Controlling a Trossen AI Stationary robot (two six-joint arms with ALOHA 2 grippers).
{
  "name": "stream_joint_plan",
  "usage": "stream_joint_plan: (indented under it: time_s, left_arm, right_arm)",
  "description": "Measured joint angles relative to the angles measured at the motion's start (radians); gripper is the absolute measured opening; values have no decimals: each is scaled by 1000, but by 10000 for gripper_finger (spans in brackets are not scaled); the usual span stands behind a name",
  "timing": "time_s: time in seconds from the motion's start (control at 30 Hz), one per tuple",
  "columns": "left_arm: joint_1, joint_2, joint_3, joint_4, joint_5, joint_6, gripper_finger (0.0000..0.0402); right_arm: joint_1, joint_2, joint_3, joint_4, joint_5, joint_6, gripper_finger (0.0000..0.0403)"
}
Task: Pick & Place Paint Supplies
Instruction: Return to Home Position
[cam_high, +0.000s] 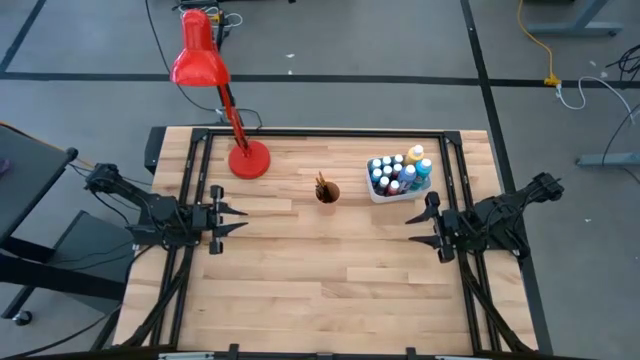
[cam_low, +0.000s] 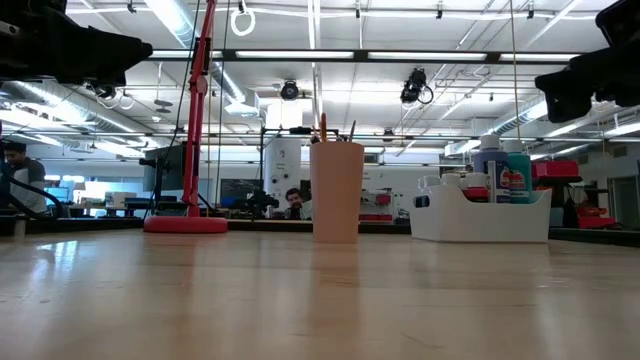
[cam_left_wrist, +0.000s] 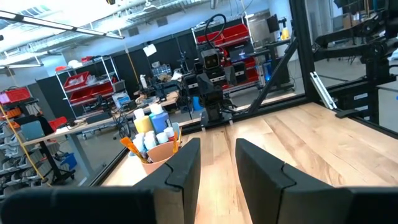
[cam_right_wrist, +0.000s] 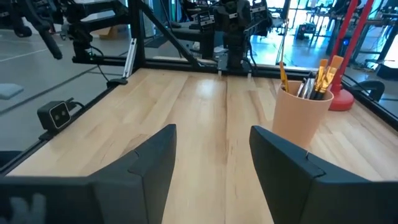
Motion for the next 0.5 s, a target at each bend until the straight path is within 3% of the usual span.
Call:
stream_joint_plan:
  time_s: [0.5]
  left_arm:
    - [0, 0, 0, 0, 0, 0, 110]
  right_arm:
    - [0, 0, 0, -2, -4, 25, 208]
